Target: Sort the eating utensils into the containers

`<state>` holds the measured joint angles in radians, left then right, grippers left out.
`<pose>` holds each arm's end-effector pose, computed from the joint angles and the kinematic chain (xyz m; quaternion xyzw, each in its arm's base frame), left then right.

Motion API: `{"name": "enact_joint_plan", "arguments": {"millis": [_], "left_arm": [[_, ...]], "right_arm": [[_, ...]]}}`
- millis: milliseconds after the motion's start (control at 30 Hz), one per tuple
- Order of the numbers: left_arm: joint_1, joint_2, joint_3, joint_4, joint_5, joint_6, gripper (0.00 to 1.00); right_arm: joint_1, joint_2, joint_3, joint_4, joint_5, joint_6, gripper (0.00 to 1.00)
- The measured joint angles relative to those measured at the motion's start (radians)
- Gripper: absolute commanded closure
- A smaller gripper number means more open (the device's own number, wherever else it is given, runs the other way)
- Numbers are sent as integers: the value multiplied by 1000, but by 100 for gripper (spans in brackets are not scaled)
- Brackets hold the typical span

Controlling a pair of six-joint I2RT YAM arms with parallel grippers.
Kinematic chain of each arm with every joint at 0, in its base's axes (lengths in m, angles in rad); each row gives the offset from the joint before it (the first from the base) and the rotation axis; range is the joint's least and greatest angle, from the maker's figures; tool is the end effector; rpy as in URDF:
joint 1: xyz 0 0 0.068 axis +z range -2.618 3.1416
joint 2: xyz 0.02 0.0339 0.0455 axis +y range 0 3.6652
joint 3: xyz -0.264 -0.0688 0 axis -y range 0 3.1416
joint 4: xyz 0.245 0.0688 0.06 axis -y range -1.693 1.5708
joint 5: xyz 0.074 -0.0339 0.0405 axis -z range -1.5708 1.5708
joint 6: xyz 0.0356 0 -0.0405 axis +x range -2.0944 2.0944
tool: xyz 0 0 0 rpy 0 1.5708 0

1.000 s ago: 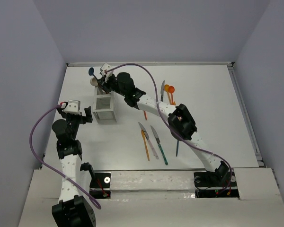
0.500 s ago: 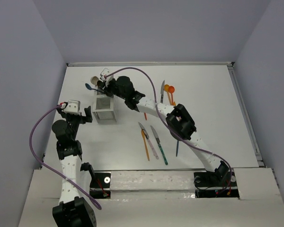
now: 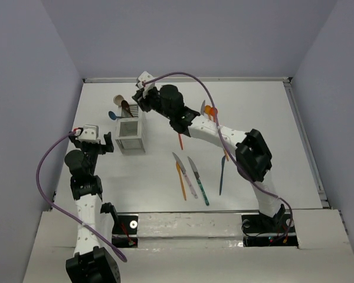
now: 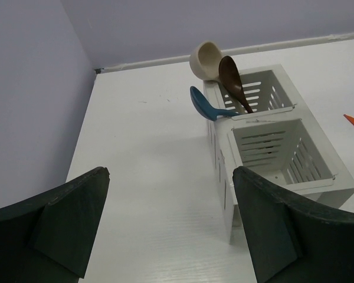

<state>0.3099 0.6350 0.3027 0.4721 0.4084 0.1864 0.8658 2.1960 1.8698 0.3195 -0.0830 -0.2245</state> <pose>0.1607 0.0366 0.2618 0.1131 0.6506 0.0526 0.7491 0.3446 0.4096 0.3052 -0.3926 0.5910 0.2499 0.6590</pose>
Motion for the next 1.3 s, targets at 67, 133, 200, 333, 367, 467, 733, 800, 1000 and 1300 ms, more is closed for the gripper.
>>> {"name": "enact_joint_plan", "arguments": {"millis": [67, 133, 200, 333, 367, 467, 733, 800, 1000, 1300], "left_arm": [[0, -10, 0, -8, -26, 3, 1], [1, -17, 9, -37, -55, 11, 1], [6, -15, 45, -91, -71, 23, 1], [22, 0, 183, -211, -85, 57, 1], [25, 8, 224, -241, -84, 65, 4], [26, 65, 344, -311, -82, 71, 7], [26, 231, 438, -447, -116, 76, 6], [26, 254, 410, -468, -140, 84, 5], [26, 257, 318, -451, -178, 104, 3], [26, 242, 180, -347, -237, 113, 1]], "right_arm": [[0, -78, -14, -5, 30, 16, 62], [0, -151, -22, -21, 58, 40, 62], [-3, -212, -55, -21, 77, 64, 61], [-14, -321, -179, -37, 120, 115, 58], [-21, -341, -217, -53, 132, 137, 58], [-56, -373, -294, -128, 132, 216, 54], [-431, -445, -445, -423, 88, 426, 36], [-516, -441, -475, -513, 124, 439, 32], [-491, -355, -484, -680, 156, 442, 47], [-529, -138, -346, -748, 206, 449, 74]]}}
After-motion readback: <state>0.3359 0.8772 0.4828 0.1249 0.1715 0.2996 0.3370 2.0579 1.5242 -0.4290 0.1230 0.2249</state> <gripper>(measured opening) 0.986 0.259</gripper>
